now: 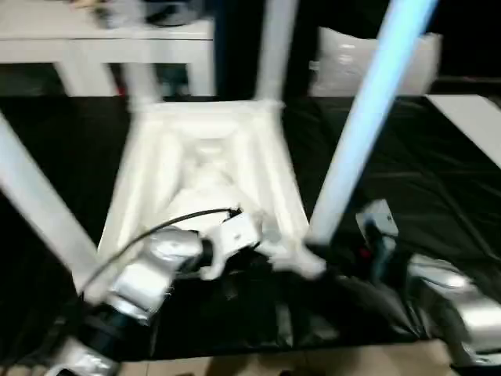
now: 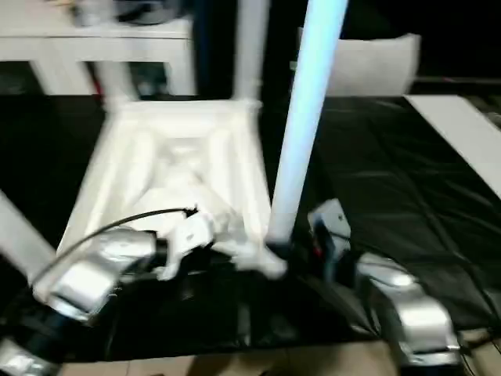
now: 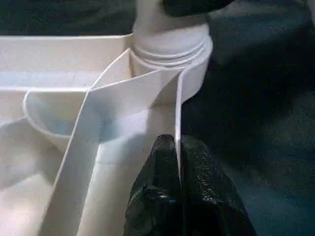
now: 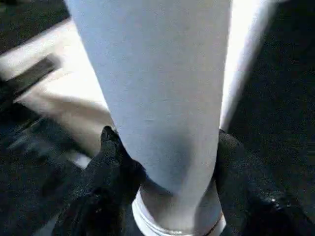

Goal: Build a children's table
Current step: Rotate leg to tighten

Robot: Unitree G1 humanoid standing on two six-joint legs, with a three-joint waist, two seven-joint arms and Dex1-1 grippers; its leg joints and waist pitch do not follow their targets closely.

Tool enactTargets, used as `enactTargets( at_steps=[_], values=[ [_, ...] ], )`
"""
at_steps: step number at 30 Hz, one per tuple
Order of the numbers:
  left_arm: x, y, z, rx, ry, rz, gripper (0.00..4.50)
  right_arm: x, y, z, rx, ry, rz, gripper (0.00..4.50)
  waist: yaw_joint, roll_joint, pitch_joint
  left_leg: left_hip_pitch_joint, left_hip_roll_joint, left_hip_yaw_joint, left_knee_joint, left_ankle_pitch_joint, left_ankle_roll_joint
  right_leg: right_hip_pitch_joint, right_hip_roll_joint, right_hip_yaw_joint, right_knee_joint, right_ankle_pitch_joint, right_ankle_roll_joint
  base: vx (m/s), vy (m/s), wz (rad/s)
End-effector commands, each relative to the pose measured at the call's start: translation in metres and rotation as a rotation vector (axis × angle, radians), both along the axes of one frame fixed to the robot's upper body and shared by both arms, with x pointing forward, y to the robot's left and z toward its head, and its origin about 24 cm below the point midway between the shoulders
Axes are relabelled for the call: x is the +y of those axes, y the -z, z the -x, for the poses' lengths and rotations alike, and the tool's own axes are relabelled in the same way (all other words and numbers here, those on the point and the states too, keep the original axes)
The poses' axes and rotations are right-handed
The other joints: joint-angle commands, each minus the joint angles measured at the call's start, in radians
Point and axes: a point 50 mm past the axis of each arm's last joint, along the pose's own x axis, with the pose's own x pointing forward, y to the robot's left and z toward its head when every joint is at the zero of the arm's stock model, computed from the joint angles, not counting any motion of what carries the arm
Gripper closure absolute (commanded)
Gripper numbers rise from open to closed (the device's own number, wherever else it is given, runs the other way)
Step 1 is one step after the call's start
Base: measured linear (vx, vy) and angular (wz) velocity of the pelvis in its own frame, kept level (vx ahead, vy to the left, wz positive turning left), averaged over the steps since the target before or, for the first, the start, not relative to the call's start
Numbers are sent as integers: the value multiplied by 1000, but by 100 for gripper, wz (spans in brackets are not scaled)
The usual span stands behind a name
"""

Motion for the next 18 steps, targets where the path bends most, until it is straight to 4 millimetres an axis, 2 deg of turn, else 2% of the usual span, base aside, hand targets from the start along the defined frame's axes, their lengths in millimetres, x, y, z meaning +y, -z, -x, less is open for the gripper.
enactTargets(
  at_steps=[1,3,4,6,7,8,9,11,12,16,18],
  values=[
    [-29,-14,1,-32,-1,109,450,34,6,0,45,-24,-18,247,9,-15,-41,-12,25,-11,-76,-256,28,37,-69,34,-119,-586,-52,0,0,0],
    [-39,-15,-5,-48,-83,120,450,43,8,-4,48,69,-11,247,8,-17,-40,-13,22,-8,-75,-241,35,35,-66,35,-119,-574,-55,0,0,0],
    [-43,-15,-6,-57,-107,118,450,48,7,-5,40,107,-18,247,9,-18,-40,-10,23,-7,-75,-236,34,32,-66,35,-121,-574,-58,0,0,0],
    [-50,-15,-7,-64,-127,120,450,54,6,-6,26,159,-32,247,14,-13,-41,-9,27,-8,-79,-232,36,32,-67,39,-118,-550,-59,0,0,0],
    [-53,-16,-6,-63,-137,124,450,56,6,-7,24,187,-33,195,14,-13,-42,-11,28,-8,-80,-227,38,34,-67,40,-116,-533,-60,0,0,0],
    [-55,-17,-6,-64,-136,128,450,58,5,-7,12,196,-36,182,16,-9,-43,-15,32,-9,-84,-215,36,39,-66,42,-108,-475,-71,0,0,0],
    [-57,-17,-5,-65,-132,130,450,58,4,-8,0,197,-41,182,17,-6,-44,-15,32,-9,-83,-211,36,40,-66,43,-106,-456,-75,0,0,0],
    [-57,-18,-4,-67,-126,129,450,56,2,-8,-11,197,-45,175,21,-6,-47,-16,33,-9,-83,-188,42,45,-66,47,-98,-383,-93,0,0,0],
    [-56,-18,-4,-67,-120,126,450,54,1,-8,-23,193,-43,145,23,-3,-47,-17,33,-7,-83,-177,44,46,-67,48,-96,-347,-107,0,0,0],
    [-43,-16,-3,-83,-50,108,450,30,-1,-5,-59,125,6,120,34,-4,-48,-17,33,-4,-81,-158,60,55,-68,49,-93,-301,-123,0,0,0],
    [-38,-16,-2,-86,-16,99,450,21,-1,-2,-70,72,24,93,36,-1,-48,-16,34,-3,-81,-156,63,54,-69,50,-92,-298,-131,0,0,0]
  ],
)
